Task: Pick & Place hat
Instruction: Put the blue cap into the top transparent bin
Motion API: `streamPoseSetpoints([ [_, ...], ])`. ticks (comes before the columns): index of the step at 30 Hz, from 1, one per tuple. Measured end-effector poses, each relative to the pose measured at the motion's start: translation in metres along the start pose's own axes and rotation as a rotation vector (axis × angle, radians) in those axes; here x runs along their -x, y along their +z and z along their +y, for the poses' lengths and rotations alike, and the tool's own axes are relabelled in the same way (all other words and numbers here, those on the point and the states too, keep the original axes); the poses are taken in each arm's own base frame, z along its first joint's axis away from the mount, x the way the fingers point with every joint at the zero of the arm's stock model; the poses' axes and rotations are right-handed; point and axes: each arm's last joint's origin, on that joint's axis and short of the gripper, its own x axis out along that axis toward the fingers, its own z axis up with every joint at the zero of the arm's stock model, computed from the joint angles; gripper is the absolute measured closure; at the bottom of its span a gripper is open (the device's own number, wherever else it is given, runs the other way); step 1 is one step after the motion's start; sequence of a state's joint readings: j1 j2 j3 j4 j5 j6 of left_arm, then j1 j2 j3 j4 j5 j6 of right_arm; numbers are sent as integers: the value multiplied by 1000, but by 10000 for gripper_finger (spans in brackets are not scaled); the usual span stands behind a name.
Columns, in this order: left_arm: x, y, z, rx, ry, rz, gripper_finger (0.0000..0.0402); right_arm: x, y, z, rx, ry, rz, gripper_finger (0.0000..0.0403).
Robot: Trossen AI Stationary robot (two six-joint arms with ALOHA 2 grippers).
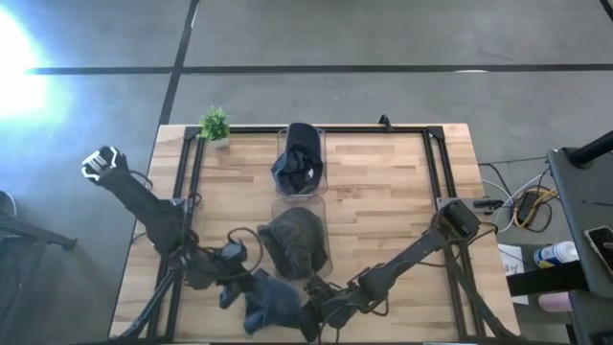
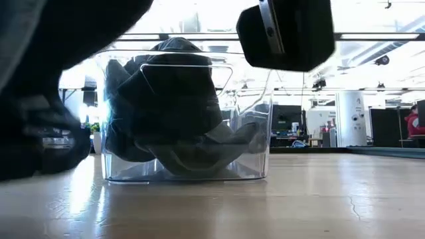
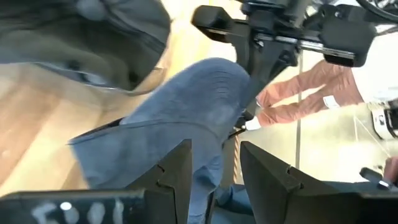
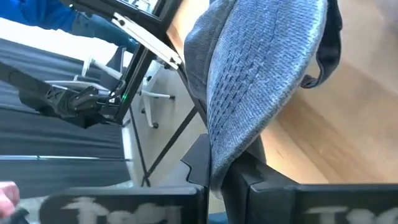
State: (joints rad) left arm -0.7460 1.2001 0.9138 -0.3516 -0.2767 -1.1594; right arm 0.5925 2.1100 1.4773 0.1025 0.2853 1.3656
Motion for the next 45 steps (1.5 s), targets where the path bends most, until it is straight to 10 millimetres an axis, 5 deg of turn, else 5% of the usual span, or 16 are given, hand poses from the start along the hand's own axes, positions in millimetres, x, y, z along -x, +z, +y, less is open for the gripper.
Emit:
streamPoseSetpoints([
  [7,19,3,6,37,28,-1,274,2,10,6,128,41,-21,386],
  [13,29,3,6,41,12,3,274,17,37,18,234,41,-86,386],
  [25,72,16,-12,-70,84,-150,274,110,109,42,393,-282,-463,386],
  [33,72,16,-8,-108,120,-166,274,138,155,50,431,-251,-554,386],
  [40,73,17,-3,-133,201,-240,274,152,195,23,394,-552,-732,385],
  [45,75,16,6,-143,284,-248,274,142,228,-5,327,-665,-760,385],
])
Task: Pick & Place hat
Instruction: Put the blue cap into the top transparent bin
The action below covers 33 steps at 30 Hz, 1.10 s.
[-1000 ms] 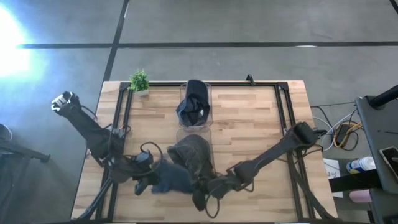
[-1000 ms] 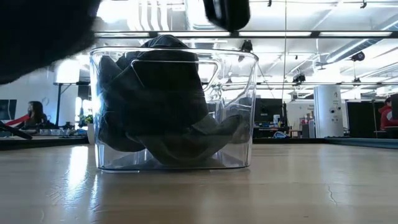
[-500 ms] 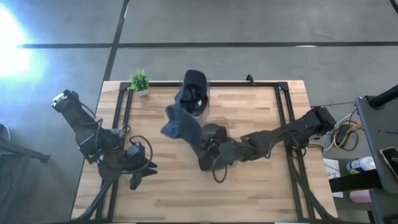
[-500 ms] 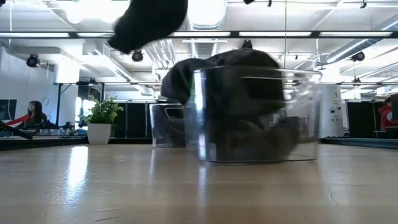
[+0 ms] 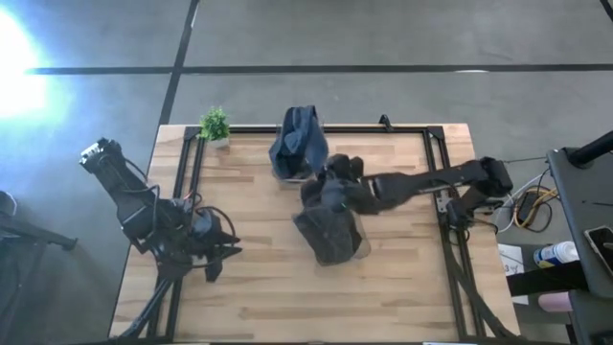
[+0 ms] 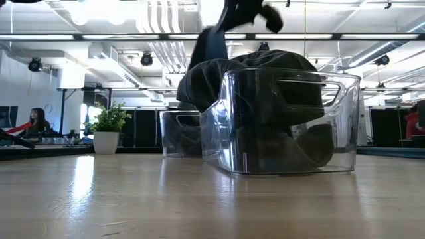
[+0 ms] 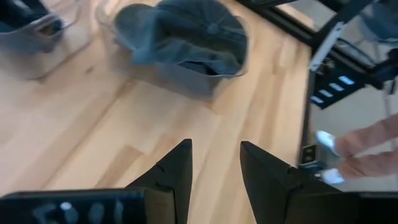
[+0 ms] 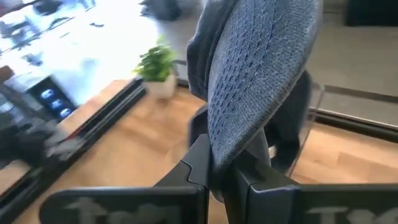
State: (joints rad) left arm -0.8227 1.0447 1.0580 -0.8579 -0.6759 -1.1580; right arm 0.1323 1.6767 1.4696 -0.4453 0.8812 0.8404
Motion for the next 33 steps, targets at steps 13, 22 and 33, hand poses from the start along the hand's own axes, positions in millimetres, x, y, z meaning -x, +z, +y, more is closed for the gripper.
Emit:
streamPoseSetpoints([
  [13,-9,-13,14,67,102,18,274,-85,-31,-3,-14,-173,83,385],
  [22,-20,-26,21,116,116,19,274,-143,-72,8,89,-251,282,385],
  [33,-22,-28,18,139,88,32,274,-153,-70,20,148,-275,381,342],
])
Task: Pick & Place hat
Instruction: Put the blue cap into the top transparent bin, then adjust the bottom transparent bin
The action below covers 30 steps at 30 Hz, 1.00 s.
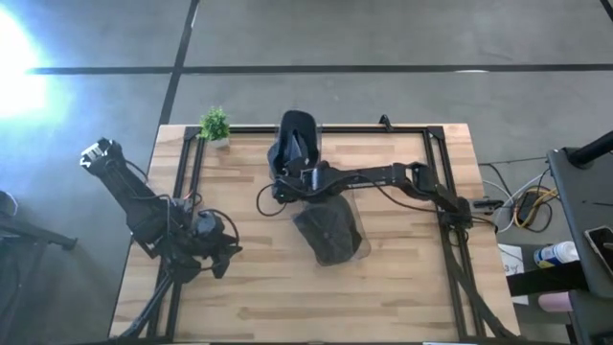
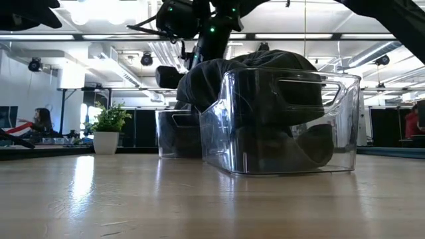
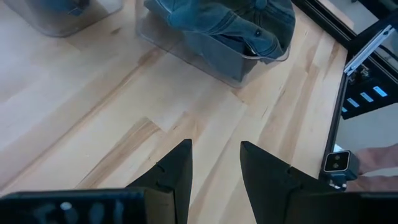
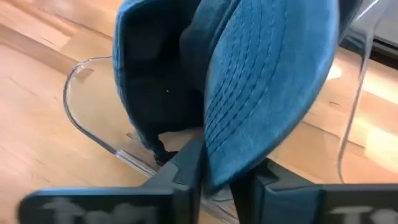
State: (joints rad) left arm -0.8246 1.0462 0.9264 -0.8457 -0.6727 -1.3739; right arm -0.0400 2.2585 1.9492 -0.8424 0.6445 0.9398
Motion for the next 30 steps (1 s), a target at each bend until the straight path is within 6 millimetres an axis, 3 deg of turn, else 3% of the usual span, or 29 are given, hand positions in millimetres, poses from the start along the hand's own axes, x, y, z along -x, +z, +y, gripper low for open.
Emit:
streamPoseSetpoints([
  [7,0,1,0,-6,4,-29,274,16,1,-4,51,1,9,266],
  [15,0,2,-3,14,-14,-62,274,72,5,-11,181,88,2,222],
  [19,-1,2,-3,22,-20,-76,274,101,0,-33,178,64,56,227],
  [23,-6,-2,-4,46,-48,-83,274,125,-17,-69,117,-6,113,239],
  [30,-20,-13,-6,139,-151,-103,274,135,-67,-129,-56,-78,264,252],
])
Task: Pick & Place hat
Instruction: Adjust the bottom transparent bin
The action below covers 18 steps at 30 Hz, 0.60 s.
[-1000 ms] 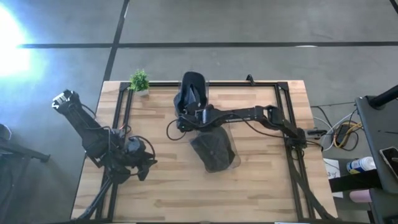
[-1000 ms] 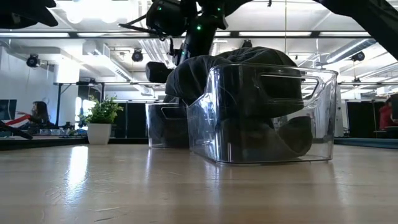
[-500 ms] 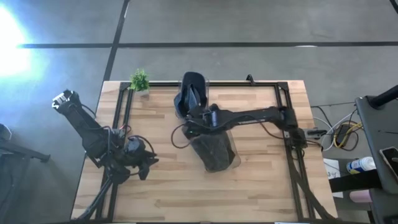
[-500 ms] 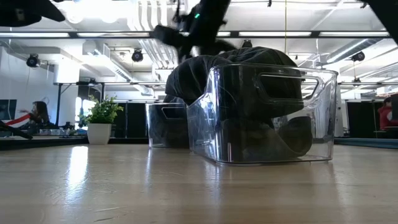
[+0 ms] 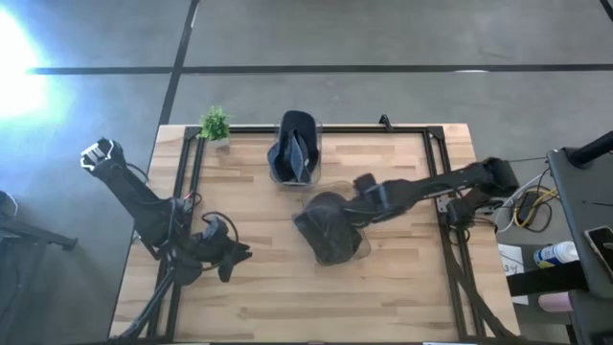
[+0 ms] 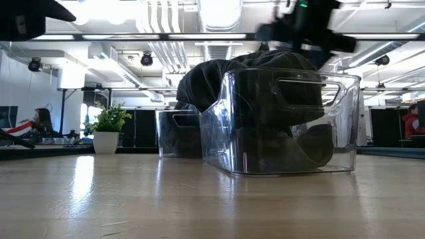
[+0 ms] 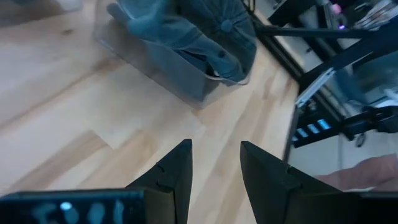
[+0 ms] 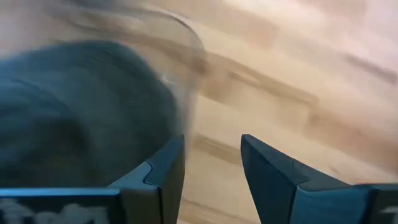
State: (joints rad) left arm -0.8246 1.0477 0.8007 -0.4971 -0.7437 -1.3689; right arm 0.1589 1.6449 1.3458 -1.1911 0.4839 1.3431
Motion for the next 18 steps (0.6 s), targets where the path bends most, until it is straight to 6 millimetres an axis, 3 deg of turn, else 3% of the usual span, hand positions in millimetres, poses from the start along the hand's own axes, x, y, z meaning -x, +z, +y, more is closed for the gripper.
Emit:
streamPoseSetpoints([
  [3,-3,-3,2,26,-20,-5,274,-11,-16,-20,-62,-40,30,252],
  [7,-8,-6,7,75,-4,-11,274,-35,-34,-31,-100,-28,91,252],
  [12,-19,-10,19,124,55,-22,274,-61,-48,-26,-126,85,108,251],
  [18,-31,-14,22,129,104,-39,274,-70,-50,-14,-66,180,84,252],
])
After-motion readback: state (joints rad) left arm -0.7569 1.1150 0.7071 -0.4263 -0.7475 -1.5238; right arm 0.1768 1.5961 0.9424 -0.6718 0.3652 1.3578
